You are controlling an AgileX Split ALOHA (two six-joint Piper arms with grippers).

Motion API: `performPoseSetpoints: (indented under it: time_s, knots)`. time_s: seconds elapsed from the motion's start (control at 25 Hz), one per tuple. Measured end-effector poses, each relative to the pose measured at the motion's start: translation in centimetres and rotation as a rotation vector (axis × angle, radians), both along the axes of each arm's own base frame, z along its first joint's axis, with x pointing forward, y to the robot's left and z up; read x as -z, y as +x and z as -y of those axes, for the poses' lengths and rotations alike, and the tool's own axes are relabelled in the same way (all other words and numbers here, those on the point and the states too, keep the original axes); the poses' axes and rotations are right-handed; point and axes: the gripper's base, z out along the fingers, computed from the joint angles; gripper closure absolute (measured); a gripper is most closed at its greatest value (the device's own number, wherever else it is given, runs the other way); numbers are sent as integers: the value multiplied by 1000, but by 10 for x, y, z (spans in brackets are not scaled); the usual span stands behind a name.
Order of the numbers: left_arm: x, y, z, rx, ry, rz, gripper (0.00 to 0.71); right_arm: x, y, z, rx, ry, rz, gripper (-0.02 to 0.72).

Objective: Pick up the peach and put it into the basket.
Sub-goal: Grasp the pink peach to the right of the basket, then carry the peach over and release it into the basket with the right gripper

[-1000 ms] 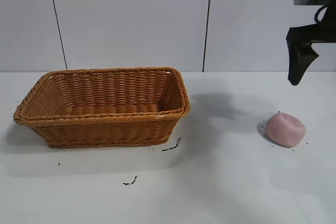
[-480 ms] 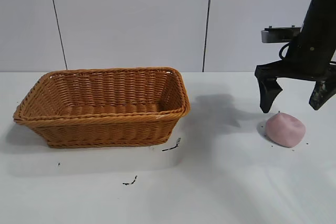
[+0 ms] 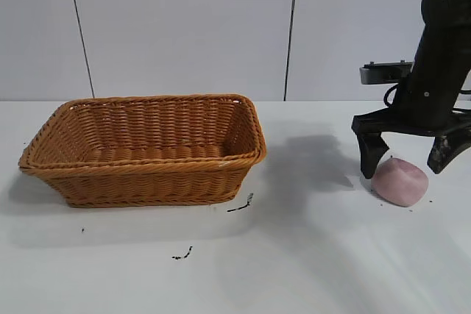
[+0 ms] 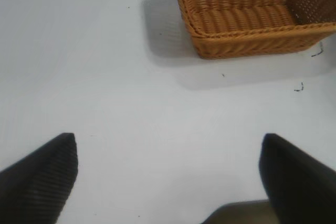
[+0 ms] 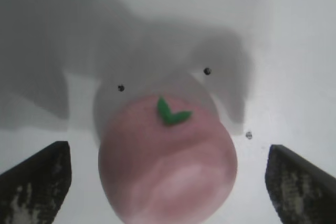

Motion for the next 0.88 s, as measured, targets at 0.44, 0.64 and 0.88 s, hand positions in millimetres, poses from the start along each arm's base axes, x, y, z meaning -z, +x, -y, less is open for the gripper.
performPoseSetpoints:
  time_s: [0.44,0.64,0.88]
  knots:
    - [0,0,0,0,0,0,18,-14,2,0,0,2,21,637]
    - [0,0,0,0,0,0,18,-80,16,-1,-2,8,147,672]
    - [0,0,0,0,0,0,18,-153,26,-2,4,26,270,678]
